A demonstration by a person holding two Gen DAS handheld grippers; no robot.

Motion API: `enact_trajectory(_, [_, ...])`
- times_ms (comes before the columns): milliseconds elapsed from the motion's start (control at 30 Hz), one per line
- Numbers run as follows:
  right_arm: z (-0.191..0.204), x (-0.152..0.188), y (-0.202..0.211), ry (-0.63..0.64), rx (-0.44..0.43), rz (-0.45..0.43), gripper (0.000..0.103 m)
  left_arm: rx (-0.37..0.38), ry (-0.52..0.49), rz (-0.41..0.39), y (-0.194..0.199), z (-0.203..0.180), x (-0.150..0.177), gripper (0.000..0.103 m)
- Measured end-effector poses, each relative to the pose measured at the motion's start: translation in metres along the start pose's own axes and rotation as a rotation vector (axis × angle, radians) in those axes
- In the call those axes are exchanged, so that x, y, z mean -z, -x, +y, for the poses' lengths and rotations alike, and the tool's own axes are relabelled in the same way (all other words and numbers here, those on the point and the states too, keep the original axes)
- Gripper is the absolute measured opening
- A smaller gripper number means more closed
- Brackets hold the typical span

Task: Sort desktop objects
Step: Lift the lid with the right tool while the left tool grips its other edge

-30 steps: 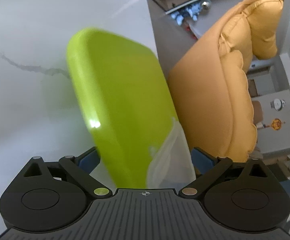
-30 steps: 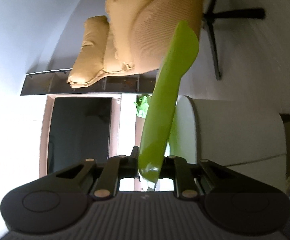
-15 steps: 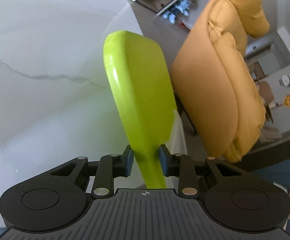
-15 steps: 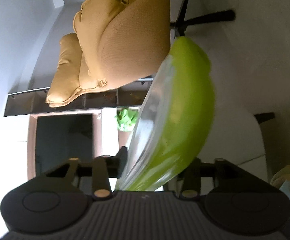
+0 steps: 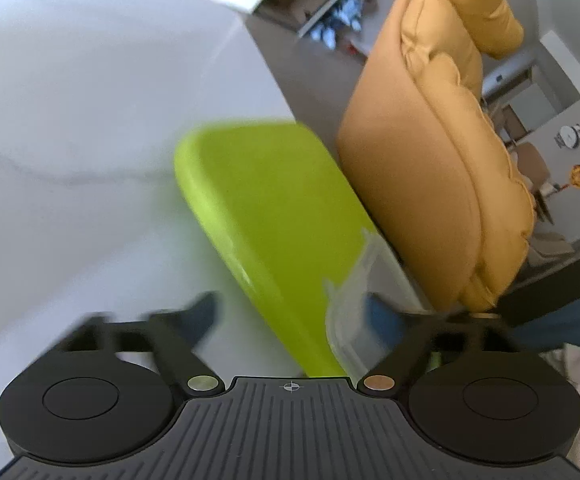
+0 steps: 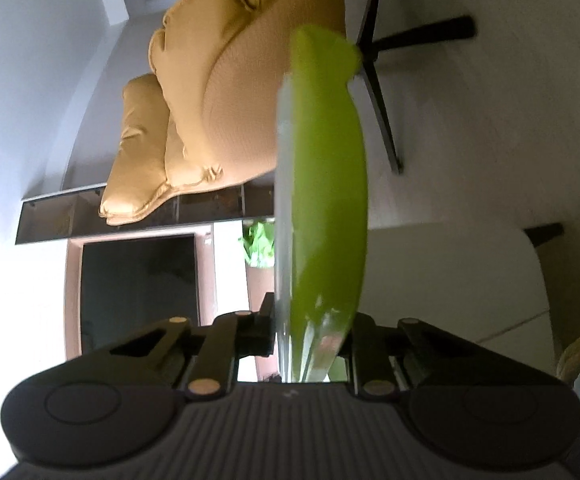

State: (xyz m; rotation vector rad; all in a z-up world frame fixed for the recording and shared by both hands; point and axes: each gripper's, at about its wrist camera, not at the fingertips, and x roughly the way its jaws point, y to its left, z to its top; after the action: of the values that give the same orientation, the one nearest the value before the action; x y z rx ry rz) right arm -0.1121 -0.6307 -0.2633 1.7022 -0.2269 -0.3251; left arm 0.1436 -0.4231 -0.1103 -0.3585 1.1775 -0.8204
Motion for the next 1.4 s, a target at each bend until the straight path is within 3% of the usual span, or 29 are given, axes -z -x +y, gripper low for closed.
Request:
enact_trajectory(133, [-0.002,0.001,-0.001,-0.006,0.007,0.016,0.02,0.151,0.142,0.169,-0.029,0.019,0.005,0.095])
enact_trajectory(200, [0.003,0.004,0.001,0.031,0.016,0.018,0.02,0.213,0.225,0.212,-0.041,0.028,0.008,0.095])
enact_trajectory(233, [0.009,0.005,0.002,0.062,0.015,0.015,0.02,0.236,0.256,0.222,-0.046,0.031,0.009,0.088])
enact_trajectory(267, [0.015,0.007,0.004,0.099,0.017,0.01,0.02,0.236,0.262,0.215,-0.047,0.032,0.009,0.073])
enact_trajectory(300, [0.023,0.01,0.005,0.136,0.017,0.007,0.02,0.23,0.25,0.205,-0.046,0.031,0.007,0.045])
enact_trajectory(400, [0.047,0.016,0.009,0.237,0.0,0.013,0.018,0.253,0.267,0.177,-0.039,0.031,0.002,0.043])
enact_trajectory(633, [0.113,0.05,0.025,0.481,-0.089,0.05,0.02,0.325,0.073,-0.024,0.032,-0.009,-0.014,0.03])
enact_trajectory(800, [0.168,0.081,0.048,0.644,-0.176,0.047,0.022,0.37,-0.028,-0.15,0.097,-0.021,-0.014,0.027])
enact_trajectory(933, [0.202,0.118,0.064,0.756,-0.2,0.068,0.023,0.385,-0.015,-0.229,0.147,-0.002,-0.01,0.027])
enact_trajectory(1100, [0.228,0.162,0.07,0.802,-0.224,0.141,0.023,0.426,0.047,-0.282,0.199,0.029,-0.014,0.025])
enact_trajectory(1267, [0.267,0.22,0.085,0.951,-0.337,0.178,0.026,0.461,-0.016,-0.461,0.282,0.035,-0.018,0.026])
enact_trajectory(1400, [0.289,0.271,0.096,1.008,-0.477,0.271,0.026,0.405,-0.066,-0.64,0.356,0.057,0.003,0.028])
